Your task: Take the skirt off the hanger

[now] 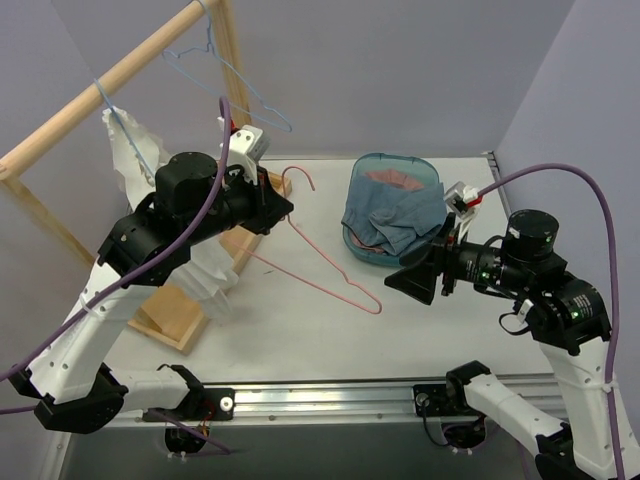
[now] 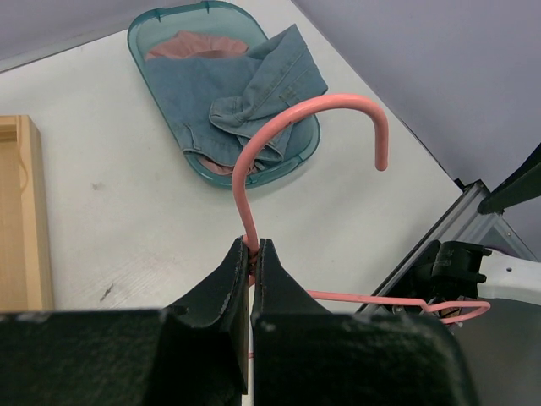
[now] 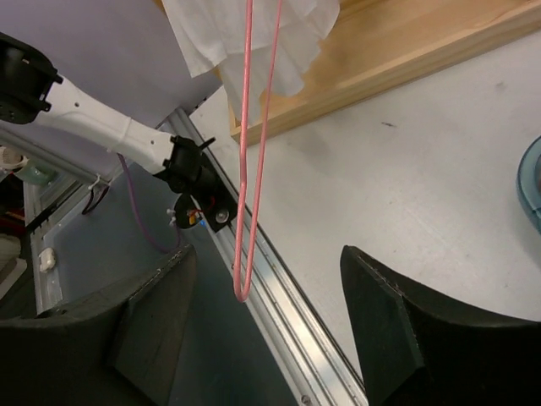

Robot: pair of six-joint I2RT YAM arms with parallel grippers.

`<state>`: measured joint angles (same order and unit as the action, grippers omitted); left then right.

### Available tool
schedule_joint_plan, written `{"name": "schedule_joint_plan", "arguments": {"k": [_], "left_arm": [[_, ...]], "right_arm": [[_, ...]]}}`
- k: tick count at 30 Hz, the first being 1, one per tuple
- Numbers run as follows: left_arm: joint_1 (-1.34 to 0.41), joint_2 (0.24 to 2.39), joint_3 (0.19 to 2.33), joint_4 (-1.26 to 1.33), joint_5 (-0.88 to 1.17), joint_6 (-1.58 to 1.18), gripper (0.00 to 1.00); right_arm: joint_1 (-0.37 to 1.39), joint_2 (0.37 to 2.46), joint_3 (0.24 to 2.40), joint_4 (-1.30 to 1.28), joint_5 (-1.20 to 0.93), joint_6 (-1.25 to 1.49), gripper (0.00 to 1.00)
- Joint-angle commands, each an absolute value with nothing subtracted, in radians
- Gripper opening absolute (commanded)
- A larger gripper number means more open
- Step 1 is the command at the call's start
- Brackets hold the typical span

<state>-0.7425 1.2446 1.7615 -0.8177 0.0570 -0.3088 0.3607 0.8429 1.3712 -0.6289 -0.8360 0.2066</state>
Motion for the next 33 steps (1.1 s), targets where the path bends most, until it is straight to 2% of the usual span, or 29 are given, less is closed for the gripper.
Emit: {"name": "schedule_joint_plan", "arguments": {"k": [1,13,19,22,25,28,29,32,33], "left_arm": [[-0.736,1.264,1.838,-0.821,0.057,-0.321,0.02],[-0.736,1.331,1.911,-0.799,0.071,-0.33,0.02],[-0.736,1.379,1.965,-0.801,0.077,-0.333,0.02],[-0.736,1.405,1.996,-0.805,0.083,-0.334,0.02],[-0.736,1.427,2.023,-0.815,0.089,-0.334,0.02],[-0.736,1.439,2.037,-0.822,0.097,-0.334,0.02],[-0.736,1.439,2.037,-0.825,0.097,-0.334,0.02],[-0.736,1.433,2.031,-0.831,0.097,-0.337,0.02],[-0.736,1.431,2.029,-0.833,0.098,-0.341,0.07]], "right_arm": [[0.362,0.839,1.351,-0.649,-0.927,0.204,0.64],[0.383,0.882,1.332,-0.68,-0.916,0.178,0.64],[0.425,0.905,1.313,-0.686,-0.881,0.163,0.61],[0.459,0.911,1.295,-0.675,-0.844,0.167,0.56],[0.511,0.925,1.282,-0.664,-0.789,0.172,0.44],[0.566,0.927,1.276,-0.653,-0.708,0.183,0.17],[0.577,0.923,1.278,-0.647,-0.689,0.184,0.0],[0.595,0.907,1.276,-0.635,-0.637,0.189,0.0],[0.598,0.904,1.279,-0.632,-0.627,0.189,0.0]]}}
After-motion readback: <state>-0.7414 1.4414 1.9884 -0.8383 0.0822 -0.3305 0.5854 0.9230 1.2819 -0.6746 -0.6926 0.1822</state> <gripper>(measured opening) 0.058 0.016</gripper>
